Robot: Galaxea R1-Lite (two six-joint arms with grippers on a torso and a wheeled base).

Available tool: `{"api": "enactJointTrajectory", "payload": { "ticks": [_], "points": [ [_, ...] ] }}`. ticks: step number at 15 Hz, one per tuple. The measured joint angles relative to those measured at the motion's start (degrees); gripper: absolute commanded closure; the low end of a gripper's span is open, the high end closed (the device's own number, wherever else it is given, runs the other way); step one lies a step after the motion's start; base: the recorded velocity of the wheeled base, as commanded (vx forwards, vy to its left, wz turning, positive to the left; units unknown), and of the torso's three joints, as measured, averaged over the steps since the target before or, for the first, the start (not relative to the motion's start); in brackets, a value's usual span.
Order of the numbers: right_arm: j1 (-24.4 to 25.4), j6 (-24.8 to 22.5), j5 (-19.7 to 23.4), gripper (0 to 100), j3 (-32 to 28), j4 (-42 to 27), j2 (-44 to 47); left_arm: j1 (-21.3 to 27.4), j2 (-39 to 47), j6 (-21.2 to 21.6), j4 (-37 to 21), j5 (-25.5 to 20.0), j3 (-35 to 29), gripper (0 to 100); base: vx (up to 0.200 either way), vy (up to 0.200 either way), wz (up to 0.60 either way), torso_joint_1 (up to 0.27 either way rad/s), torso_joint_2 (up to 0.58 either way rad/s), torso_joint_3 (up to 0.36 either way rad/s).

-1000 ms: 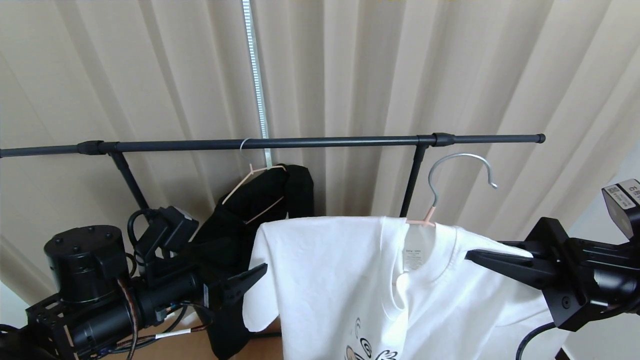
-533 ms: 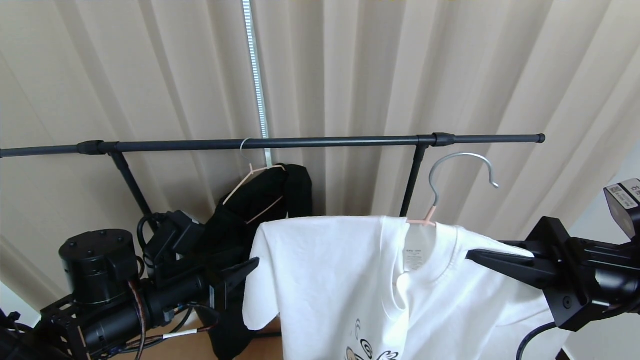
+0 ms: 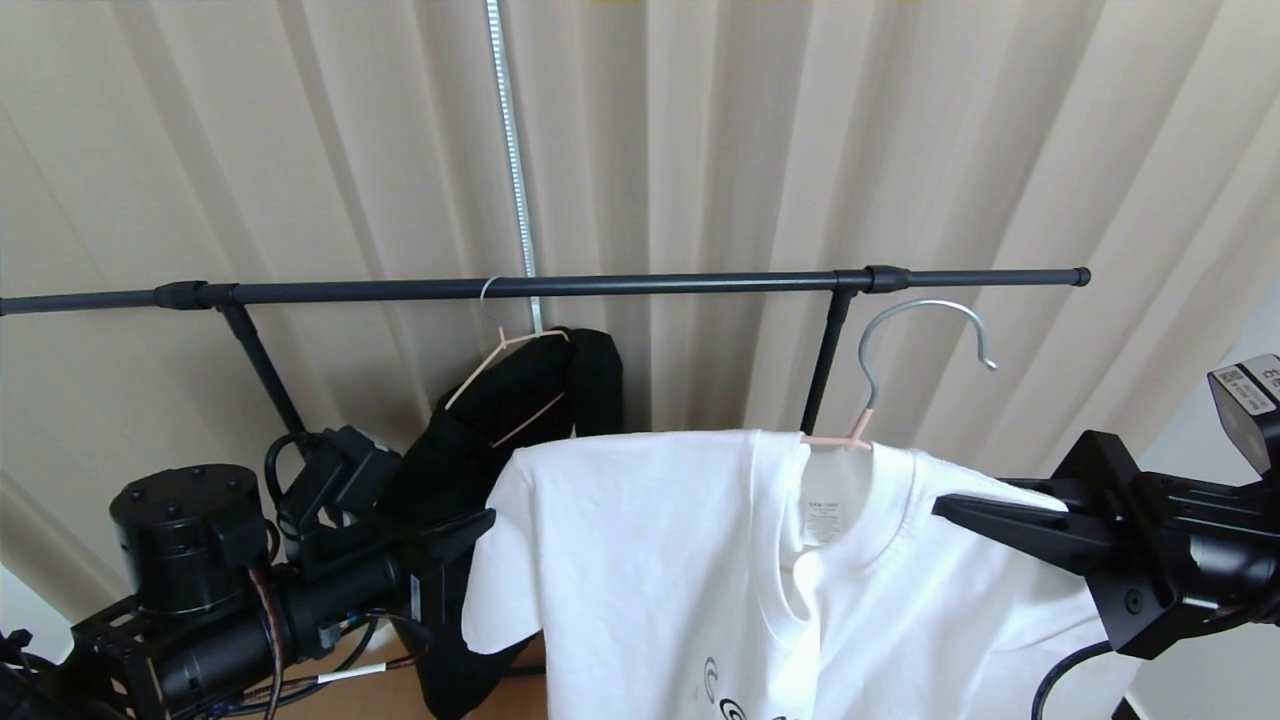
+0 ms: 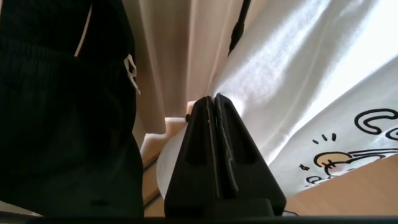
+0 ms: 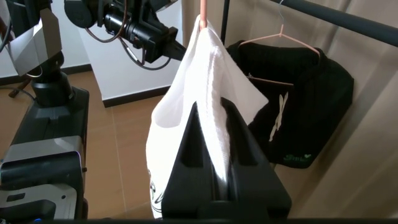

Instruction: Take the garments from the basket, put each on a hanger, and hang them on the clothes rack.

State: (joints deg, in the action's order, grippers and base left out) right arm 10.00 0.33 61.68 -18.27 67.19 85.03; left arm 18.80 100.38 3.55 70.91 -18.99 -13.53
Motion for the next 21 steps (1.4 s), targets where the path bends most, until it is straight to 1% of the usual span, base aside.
{"api": "enactJointTrajectory", "payload": {
  "ticks": [15,20,21],
  "points": [
    [-0.44,0.10,0.01,100,-0.09,0.02,-0.02,-3.75,-1.23,-0.11,0.04,-0.07,3.06,100,0.000,0.000,0.00,0.000,0.00,0.000],
    [-0.44,0.18,0.06,100,-0.11,0.02,-0.02,-3.75,-1.51,-0.62,0.02,-0.07,3.40,100,0.000,0.000,0.00,0.000,0.00,0.000],
    [-0.44,0.33,0.11,100,-0.07,0.05,-0.02,-3.64,-1.58,-0.62,0.02,-0.07,3.43,0,0.000,0.000,0.00,0.000,0.00,0.000]
  ]
}}
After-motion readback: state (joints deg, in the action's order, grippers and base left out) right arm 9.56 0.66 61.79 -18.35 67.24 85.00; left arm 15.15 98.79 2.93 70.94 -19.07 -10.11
